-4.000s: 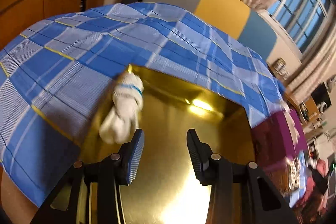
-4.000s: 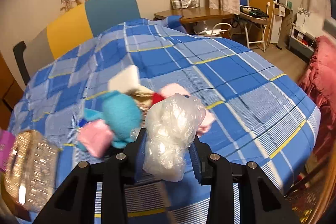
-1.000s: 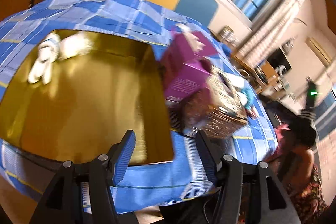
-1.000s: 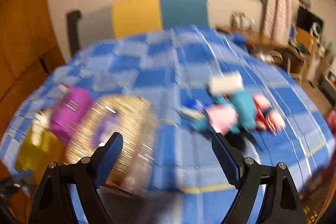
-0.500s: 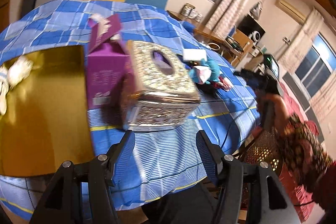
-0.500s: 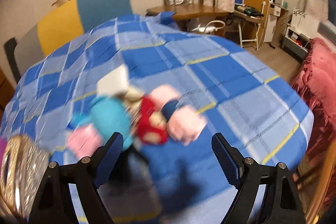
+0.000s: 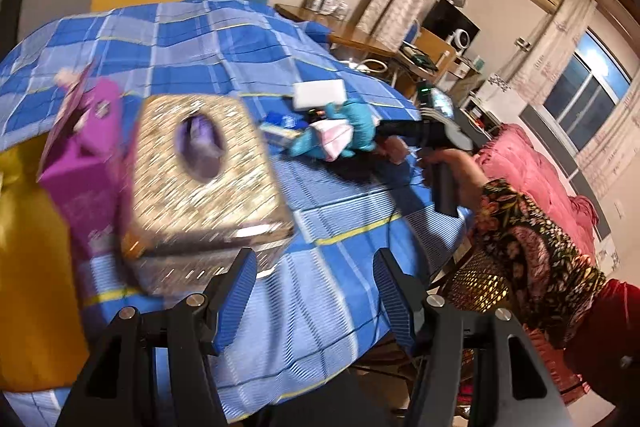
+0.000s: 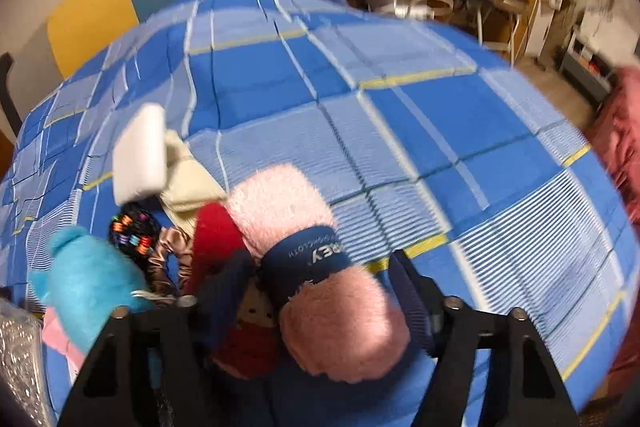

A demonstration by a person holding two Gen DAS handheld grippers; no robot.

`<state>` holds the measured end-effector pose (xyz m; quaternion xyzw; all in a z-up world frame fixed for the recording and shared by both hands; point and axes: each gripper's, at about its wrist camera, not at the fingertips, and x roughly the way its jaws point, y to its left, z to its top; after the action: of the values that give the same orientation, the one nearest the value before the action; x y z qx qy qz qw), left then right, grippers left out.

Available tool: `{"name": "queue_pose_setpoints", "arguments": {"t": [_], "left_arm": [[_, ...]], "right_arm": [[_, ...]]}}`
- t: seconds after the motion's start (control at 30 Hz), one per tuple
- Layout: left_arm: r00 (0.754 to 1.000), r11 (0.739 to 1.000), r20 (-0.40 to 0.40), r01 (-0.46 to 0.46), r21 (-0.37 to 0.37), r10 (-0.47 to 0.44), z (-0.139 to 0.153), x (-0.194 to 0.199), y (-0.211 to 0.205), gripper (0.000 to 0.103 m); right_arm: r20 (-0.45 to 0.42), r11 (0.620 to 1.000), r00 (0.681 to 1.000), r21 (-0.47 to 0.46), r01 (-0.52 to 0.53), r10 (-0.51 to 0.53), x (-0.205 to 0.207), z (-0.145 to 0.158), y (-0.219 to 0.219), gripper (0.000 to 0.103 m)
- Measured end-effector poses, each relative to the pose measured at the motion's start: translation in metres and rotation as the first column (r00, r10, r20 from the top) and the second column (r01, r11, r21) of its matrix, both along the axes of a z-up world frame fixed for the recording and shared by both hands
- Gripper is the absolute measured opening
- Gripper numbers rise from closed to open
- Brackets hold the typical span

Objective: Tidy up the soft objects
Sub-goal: 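Return the right gripper to the toy pile and grasp the pink banded towel, then grasp the blue plush in a pink dress with the left gripper while the right holds the towel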

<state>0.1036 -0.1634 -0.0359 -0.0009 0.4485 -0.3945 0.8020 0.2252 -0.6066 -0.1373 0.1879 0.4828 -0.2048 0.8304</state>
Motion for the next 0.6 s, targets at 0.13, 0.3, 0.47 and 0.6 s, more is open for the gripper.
{"name": "queue_pose_setpoints", "arguments": {"t": [0.13, 0.3, 0.47, 0.6], "left_arm": [[0.999, 0.999, 0.011, 0.044, 0.002, -0.044, 0.008, 0.006, -0.028, 0.061], [0.997, 0.997, 0.02, 0.073, 0.021, -0.074, 0.016, 0.02, -0.067, 0.061], [0.996, 0.994, 0.016, 0.087, 0.061, -0.088, 0.022, 0.038, -0.103, 0.061], [0.994, 0.987, -0.025, 0.109, 0.118, -0.106, 0.016, 0.058, -0.133, 0.061]], "right_arm": [[-0.022, 0.999, 1.0, 0.03, -0.015, 0.016, 0.002, -0.006, 0.001, 0.055], [-0.007, 0.996, 1.0, 0.082, 0.03, -0.029, -0.009, 0.004, -0.003, 0.045], [-0.032, 0.976, 0.986, 0.139, 0.167, -0.164, -0.044, 0.012, -0.009, 0.043], [-0.04, 0.963, 0.98, 0.185, 0.198, -0.194, -0.068, 0.013, 0.005, 0.043]]}}
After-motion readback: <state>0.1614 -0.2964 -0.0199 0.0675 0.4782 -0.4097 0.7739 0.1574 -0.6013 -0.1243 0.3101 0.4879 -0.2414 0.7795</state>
